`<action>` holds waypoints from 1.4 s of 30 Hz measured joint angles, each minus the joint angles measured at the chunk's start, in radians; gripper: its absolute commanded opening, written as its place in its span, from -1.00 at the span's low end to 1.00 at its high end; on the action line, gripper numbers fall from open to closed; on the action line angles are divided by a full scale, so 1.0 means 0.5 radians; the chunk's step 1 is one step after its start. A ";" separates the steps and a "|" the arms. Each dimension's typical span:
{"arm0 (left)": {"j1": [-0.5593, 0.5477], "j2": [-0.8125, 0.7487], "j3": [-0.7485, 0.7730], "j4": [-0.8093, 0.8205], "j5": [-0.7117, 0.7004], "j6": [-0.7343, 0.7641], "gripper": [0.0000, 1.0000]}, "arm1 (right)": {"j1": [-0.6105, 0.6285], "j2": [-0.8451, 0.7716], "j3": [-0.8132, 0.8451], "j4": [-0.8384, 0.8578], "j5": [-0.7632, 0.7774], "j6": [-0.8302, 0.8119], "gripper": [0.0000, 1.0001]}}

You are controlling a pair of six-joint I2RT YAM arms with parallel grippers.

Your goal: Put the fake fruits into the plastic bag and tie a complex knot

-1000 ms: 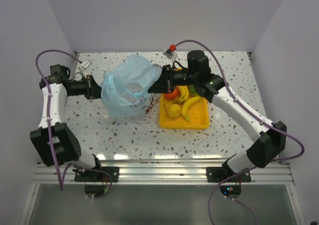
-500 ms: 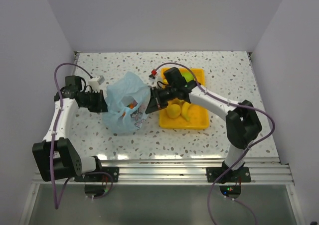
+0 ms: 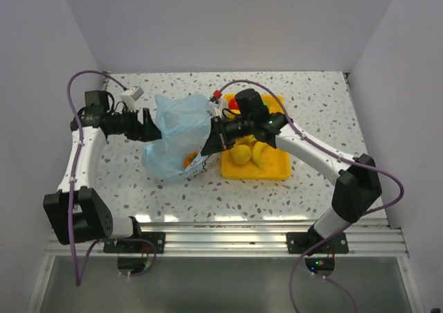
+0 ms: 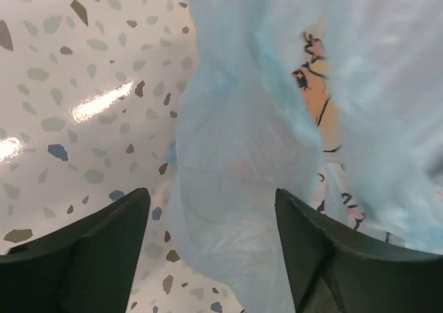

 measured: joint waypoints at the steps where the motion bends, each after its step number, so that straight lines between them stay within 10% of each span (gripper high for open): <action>1: 0.012 -0.051 0.001 0.003 0.042 0.000 0.80 | 0.000 0.009 -0.017 0.021 -0.010 0.017 -1.00; 15: 0.309 -0.302 0.591 -0.759 0.466 0.803 1.00 | -0.056 0.241 -0.080 0.194 -0.038 0.253 -1.00; 30: 0.220 -0.359 -0.269 -0.266 0.408 0.260 1.00 | -0.111 0.247 -0.080 0.299 -0.066 0.288 -1.00; 36: 0.061 -0.349 -0.370 0.019 0.402 -0.008 -0.05 | -0.111 0.239 -0.080 0.288 -0.018 0.230 -0.91; 40: 0.050 -0.291 -0.373 0.081 0.397 -0.053 -0.89 | -0.111 0.216 -0.062 0.195 0.060 0.092 -0.26; 42: 0.050 -0.260 -0.373 0.073 0.391 -0.040 -1.00 | -0.111 0.206 -0.018 0.082 0.143 -0.014 0.19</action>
